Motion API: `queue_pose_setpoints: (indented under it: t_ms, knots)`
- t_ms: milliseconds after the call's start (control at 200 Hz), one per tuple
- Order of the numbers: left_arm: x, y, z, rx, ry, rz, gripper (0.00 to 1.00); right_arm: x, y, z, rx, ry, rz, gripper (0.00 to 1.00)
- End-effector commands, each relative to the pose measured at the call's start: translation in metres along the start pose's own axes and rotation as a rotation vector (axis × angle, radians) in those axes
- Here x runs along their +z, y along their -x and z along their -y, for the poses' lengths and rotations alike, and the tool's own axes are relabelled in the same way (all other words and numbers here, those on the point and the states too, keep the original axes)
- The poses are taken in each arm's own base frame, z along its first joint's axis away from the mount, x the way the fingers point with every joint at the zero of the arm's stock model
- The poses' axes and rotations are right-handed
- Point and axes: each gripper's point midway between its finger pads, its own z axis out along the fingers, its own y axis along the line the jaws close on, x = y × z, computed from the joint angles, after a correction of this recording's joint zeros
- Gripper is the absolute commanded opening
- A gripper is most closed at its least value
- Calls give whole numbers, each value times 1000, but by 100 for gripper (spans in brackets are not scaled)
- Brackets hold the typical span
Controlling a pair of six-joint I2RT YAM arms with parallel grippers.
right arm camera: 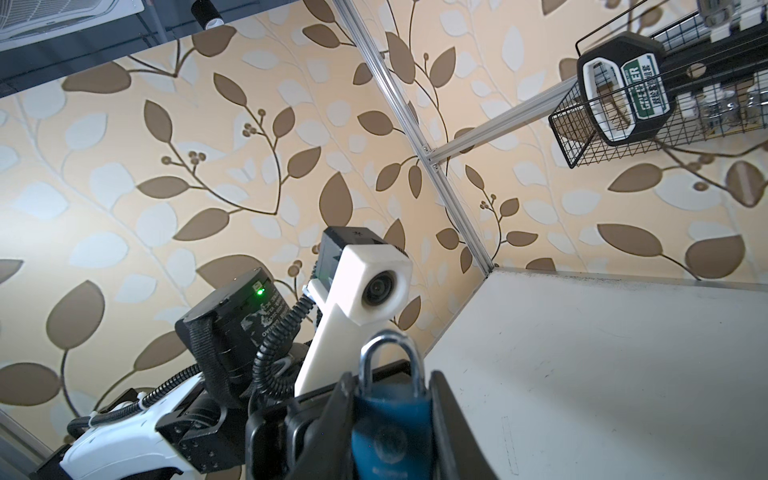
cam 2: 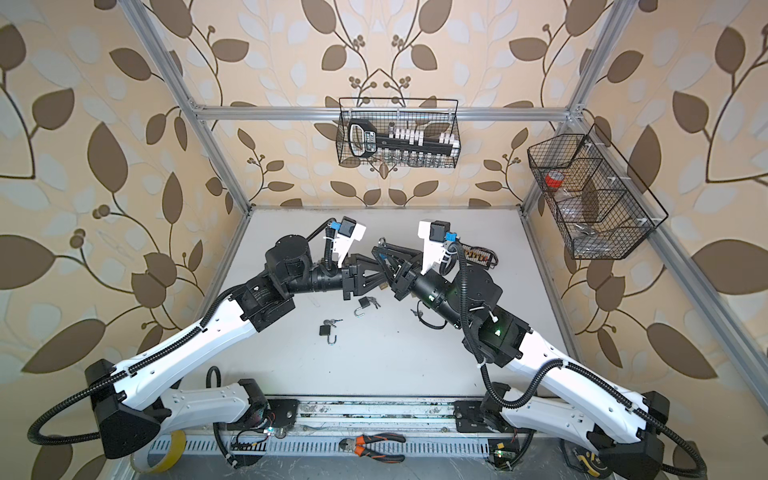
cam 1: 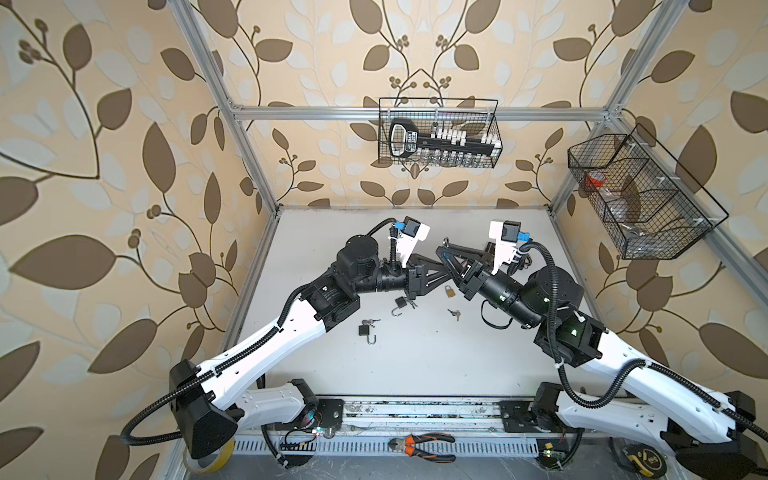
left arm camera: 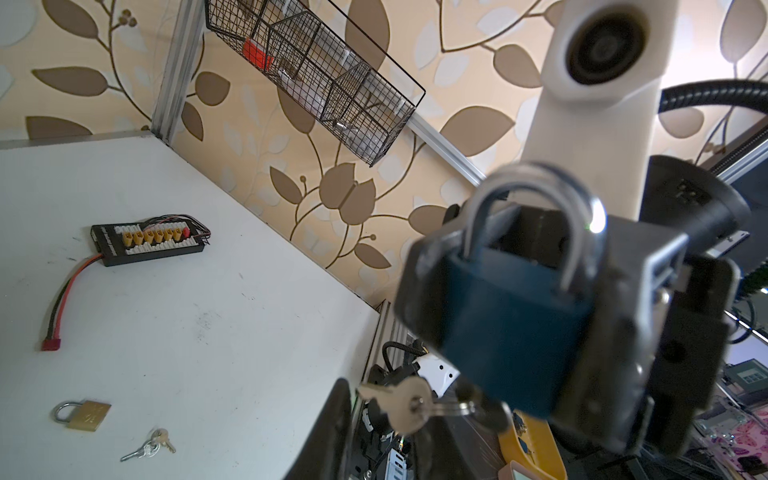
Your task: Lock with the key
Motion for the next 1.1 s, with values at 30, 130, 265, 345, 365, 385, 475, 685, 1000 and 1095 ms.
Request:
queue_pose_setpoints:
  t_ms: [30,130,265,345,365,385,475,685,1000,1095]
  knots:
    - [-5,23,32,74,-82,54,18,-4,20,-12,14,31,47,0]
    - [-5,22,31,73,-80,53,13,-5,20,-11,11,27,47,0]
    - [-5,22,31,73,-79,51,7,-5,21,-11,9,25,49,0]
    - [-5,22,31,74,-77,50,4,-6,22,-10,8,21,54,0]
    - [-5,22,30,72,-76,50,3,-6,22,-10,8,22,55,0]
    - [-5,22,30,72,-75,51,2,-7,23,-10,7,21,57,0]
    - [-5,21,30,71,-73,49,0,-8,24,-9,2,13,62,0]
    - [-5,7,26,62,-69,-2,0,-11,31,-6,-19,-15,82,0]
    - [-6,-53,9,6,-43,-174,0,-16,45,4,-85,-85,121,0]
    - [-11,-61,1,-3,3,-182,0,-18,44,11,-99,-116,125,0]
